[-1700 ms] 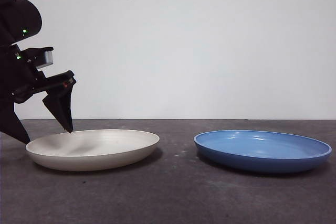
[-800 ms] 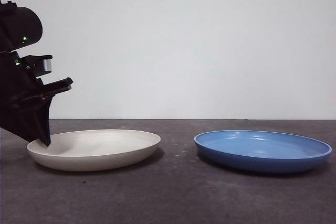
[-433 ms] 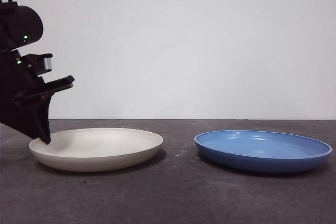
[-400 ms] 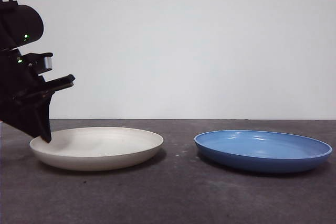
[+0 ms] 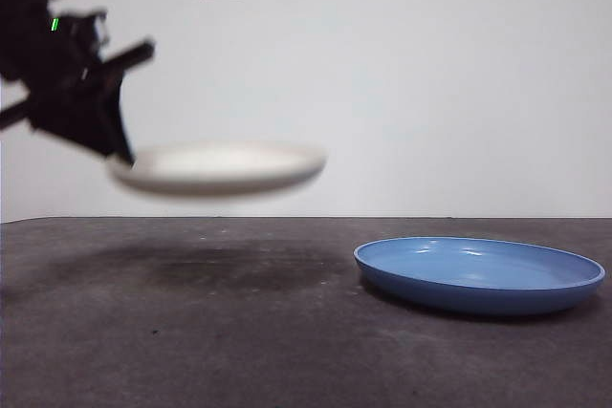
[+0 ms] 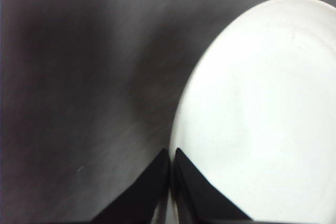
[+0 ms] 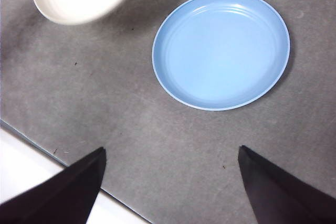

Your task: Pick up the white plate, put it on the blue plate, put it on desk

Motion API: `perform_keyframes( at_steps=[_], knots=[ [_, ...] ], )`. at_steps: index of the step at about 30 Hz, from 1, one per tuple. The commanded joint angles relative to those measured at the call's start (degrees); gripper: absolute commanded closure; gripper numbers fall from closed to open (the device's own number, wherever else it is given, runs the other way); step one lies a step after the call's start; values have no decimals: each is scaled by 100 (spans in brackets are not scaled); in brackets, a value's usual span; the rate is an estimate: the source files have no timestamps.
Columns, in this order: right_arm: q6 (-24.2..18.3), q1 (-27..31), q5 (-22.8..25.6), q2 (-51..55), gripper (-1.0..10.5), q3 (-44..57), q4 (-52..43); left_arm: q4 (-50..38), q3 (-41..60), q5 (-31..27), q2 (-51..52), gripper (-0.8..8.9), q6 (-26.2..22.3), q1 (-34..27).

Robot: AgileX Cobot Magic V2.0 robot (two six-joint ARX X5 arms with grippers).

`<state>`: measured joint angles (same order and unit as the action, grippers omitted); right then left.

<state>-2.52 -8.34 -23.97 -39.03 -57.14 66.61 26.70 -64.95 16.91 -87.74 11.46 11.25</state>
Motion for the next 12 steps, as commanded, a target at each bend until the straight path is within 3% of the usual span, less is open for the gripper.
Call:
perform_keyframes(
  at_steps=[1, 12],
  knots=[
    [74, -15, 7, -17, 543, -114, -57, 33, -332, 81, 26, 805, 173, 197],
    [319, -15, 326, -13, 543, -258, -98, 72, -1145, -170, -433, 804, 302, 1541]
  ],
)
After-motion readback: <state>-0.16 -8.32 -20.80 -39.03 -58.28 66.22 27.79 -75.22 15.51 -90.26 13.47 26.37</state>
